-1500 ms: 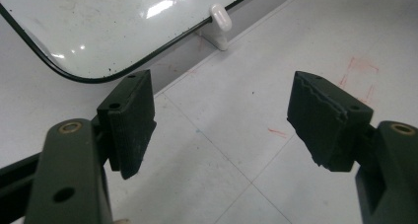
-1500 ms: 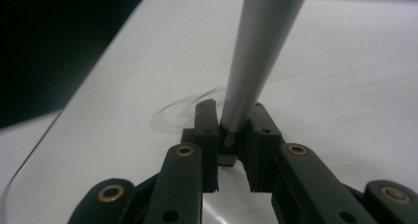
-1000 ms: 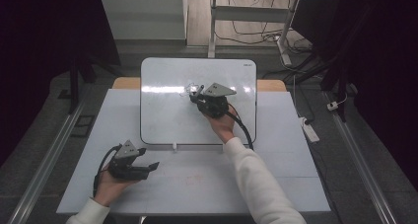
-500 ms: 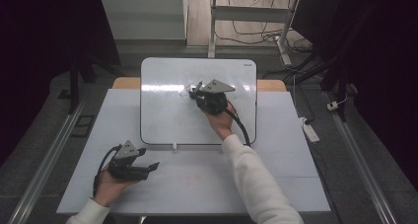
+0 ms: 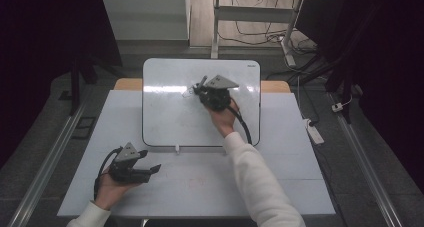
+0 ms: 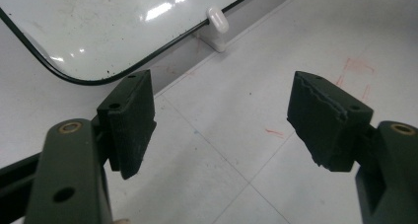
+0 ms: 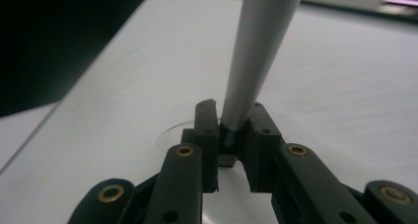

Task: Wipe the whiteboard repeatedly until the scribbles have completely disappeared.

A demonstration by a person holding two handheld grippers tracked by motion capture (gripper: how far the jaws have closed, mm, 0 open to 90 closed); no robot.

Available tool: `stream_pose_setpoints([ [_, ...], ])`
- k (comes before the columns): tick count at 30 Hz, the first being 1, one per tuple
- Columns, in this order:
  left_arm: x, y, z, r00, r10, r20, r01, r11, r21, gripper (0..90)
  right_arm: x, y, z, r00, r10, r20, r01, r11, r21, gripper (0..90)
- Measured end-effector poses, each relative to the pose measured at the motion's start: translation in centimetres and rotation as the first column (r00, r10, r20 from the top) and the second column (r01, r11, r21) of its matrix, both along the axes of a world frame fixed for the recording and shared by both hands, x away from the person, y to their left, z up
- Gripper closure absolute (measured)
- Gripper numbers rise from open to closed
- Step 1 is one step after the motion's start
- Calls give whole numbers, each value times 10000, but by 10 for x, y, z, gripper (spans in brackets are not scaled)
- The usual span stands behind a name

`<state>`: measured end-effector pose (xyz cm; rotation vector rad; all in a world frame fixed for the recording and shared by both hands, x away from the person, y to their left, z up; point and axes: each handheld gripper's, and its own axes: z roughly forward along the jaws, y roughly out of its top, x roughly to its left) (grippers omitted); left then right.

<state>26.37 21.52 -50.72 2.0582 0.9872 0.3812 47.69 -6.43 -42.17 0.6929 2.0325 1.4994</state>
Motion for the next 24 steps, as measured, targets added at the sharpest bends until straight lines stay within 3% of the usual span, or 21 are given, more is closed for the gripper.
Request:
stream_pose_setpoints([
  [2, 1, 1, 0, 10000, 15, -4, -15, 10000, -6, 272, 10, -11, 8, 9990, -403, -191, 413, 9976, 563, 780],
  [4, 2, 1, -1, 10000, 16, -44, -16, 10000, 1, 272, 10, -10, 8, 9990, -418, -129, 424, 9977, 533, 780],
  [7, 4, 0, -2, 9999, -24, -99, 25, 10000, 50, 272, -1, 5, -4, 9974, 516, -507, -501, 9982, 319, 780],
  [10, 2, 0, -1, 10000, -31, -76, 32, 10000, 78, 272, -8, 18, -11, 9945, 978, -371, -985, 9950, -182, 780],
  [11, 2, 0, -1, 10000, -16, -47, 16, 10000, 60, 272, -6, 17, -9, 9948, 953, -355, -960, 9952, -210, 780],
  [16, 2, 1, -1, 10000, 27, -15, -27, 10000, -15, 272, 12, 1, 6, 9998, -72, -164, 82, 9980, 627, 780],
  [19, 2, 1, -1, 10000, -13, -40, 13, 10000, 4, 272, 9, 4, 3, 9996, 94, -284, -74, 9976, 690, 780],
  [21, 2, 1, -1, 10000, 2, -41, -2, 10000, -11, 272, 1, 13, -5, 9969, 631, -472, -611, 9972, 441, 780],
  [24, 2, 1, -1, 10000, 23, -23, -23, 10000, -14, 272, -9, 25, -11, 9947, 1010, -187, -1017, 9942, -352, 780],
])
